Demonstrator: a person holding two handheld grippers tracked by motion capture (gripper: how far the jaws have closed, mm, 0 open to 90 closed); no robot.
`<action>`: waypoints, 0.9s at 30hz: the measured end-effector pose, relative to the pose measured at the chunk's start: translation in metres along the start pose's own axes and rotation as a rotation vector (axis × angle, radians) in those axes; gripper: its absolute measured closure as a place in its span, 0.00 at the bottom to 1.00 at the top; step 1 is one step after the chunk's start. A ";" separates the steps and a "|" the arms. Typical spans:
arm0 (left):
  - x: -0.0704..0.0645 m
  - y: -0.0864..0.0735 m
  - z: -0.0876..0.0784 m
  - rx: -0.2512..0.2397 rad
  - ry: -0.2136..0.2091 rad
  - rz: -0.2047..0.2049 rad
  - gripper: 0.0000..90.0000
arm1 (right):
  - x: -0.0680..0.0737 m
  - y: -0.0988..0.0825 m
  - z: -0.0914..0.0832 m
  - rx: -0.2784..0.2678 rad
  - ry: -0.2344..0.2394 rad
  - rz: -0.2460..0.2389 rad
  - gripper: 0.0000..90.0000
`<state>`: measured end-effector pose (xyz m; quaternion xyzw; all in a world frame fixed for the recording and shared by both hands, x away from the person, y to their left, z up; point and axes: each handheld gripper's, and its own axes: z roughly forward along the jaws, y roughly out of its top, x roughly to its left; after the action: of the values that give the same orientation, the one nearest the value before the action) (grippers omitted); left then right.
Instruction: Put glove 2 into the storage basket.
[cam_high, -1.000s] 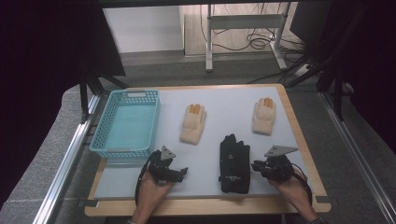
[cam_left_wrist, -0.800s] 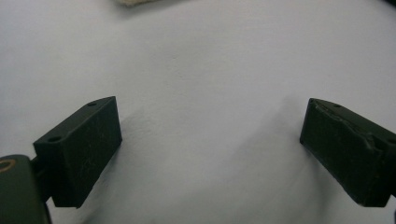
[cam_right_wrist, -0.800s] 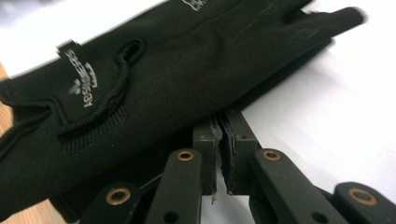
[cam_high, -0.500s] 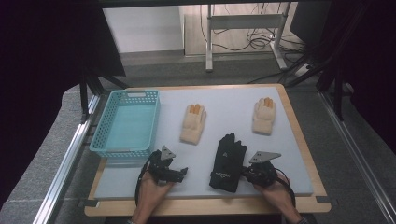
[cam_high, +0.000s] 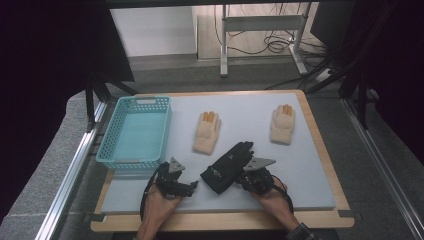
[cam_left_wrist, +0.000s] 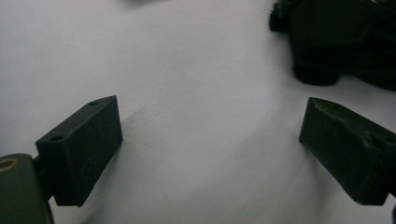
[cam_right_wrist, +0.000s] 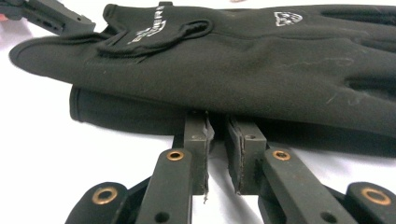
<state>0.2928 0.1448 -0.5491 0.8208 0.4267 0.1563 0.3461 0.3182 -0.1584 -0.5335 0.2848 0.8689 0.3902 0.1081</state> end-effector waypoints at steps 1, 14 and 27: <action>0.000 0.000 0.000 0.000 0.000 0.000 0.08 | 0.000 0.000 0.001 -0.001 0.002 0.001 0.85; 0.001 -0.001 0.000 -0.005 -0.006 -0.005 0.07 | -0.036 -0.019 -0.047 -0.036 -0.108 0.059 0.59; 0.001 -0.001 0.001 -0.004 -0.008 -0.007 0.07 | -0.088 -0.049 -0.069 -0.028 -0.279 0.165 0.23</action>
<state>0.2933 0.1456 -0.5501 0.8191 0.4280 0.1528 0.3501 0.3410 -0.2780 -0.5260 0.4052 0.8135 0.3665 0.1992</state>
